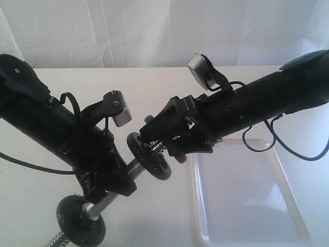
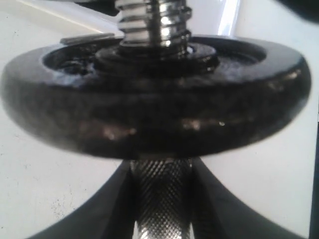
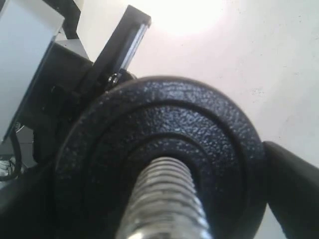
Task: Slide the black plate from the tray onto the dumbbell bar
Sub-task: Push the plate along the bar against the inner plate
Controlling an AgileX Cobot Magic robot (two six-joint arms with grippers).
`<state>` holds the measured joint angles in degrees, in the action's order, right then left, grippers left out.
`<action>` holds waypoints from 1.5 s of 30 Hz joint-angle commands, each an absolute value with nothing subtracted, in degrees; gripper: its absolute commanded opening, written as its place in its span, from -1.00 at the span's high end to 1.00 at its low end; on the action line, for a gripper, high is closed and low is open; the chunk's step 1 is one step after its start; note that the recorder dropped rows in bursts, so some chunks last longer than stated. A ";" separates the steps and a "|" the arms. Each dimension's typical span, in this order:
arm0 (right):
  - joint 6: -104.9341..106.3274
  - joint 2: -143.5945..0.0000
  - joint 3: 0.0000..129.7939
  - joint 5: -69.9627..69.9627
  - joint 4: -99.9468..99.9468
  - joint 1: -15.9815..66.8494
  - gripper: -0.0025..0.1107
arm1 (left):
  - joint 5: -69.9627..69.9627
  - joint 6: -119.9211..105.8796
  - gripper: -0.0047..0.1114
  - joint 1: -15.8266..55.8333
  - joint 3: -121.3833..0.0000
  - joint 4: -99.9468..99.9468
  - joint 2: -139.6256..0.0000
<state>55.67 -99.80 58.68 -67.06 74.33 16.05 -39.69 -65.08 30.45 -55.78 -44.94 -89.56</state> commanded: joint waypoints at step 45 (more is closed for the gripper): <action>56.59 -101.56 59.40 -69.96 70.68 15.97 -0.90 | -39.67 -62.64 0.92 31.14 -56.03 -50.13 -89.94</action>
<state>55.67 -102.57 58.68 -66.42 69.37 16.60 -38.61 -62.54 31.02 -55.00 -42.84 -92.02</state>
